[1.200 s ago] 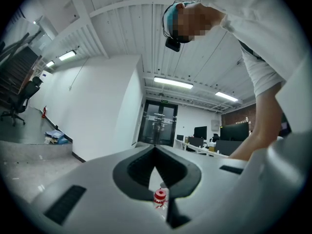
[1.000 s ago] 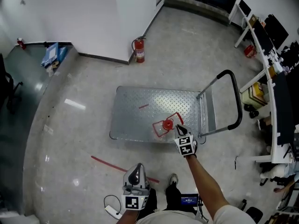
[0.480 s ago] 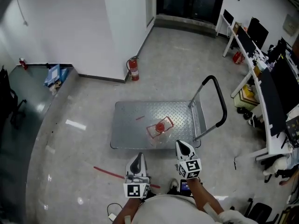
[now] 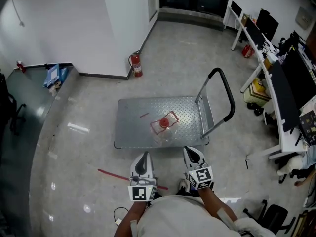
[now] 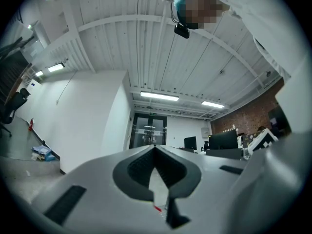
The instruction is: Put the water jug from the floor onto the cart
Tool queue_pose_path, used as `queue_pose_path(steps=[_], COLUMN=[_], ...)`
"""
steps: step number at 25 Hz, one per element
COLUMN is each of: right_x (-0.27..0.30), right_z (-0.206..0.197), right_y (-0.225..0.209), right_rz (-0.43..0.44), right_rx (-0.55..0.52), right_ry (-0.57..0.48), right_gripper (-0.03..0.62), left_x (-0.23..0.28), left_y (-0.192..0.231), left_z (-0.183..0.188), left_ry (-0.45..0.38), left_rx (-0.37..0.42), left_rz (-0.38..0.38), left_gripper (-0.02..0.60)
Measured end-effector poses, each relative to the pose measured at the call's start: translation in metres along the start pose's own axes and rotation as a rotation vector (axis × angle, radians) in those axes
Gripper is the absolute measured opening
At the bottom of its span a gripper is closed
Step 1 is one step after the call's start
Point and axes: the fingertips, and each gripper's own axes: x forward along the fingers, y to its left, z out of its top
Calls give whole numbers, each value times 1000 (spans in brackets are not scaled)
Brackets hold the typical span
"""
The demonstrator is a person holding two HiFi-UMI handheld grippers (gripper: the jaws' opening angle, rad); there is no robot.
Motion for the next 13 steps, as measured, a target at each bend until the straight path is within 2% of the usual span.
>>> queue_pose_path(steps=[13], right_x=[-28], right_z=[-1], right_y=[-1], right_rz=[6], right_rx=[-28], right_ry=[-25], right_gripper=[12], left_x=[-9], left_y=[-20], left_z=[0], left_ry=[-8], left_rx=[6], left_rz=[-16], left_gripper=[3])
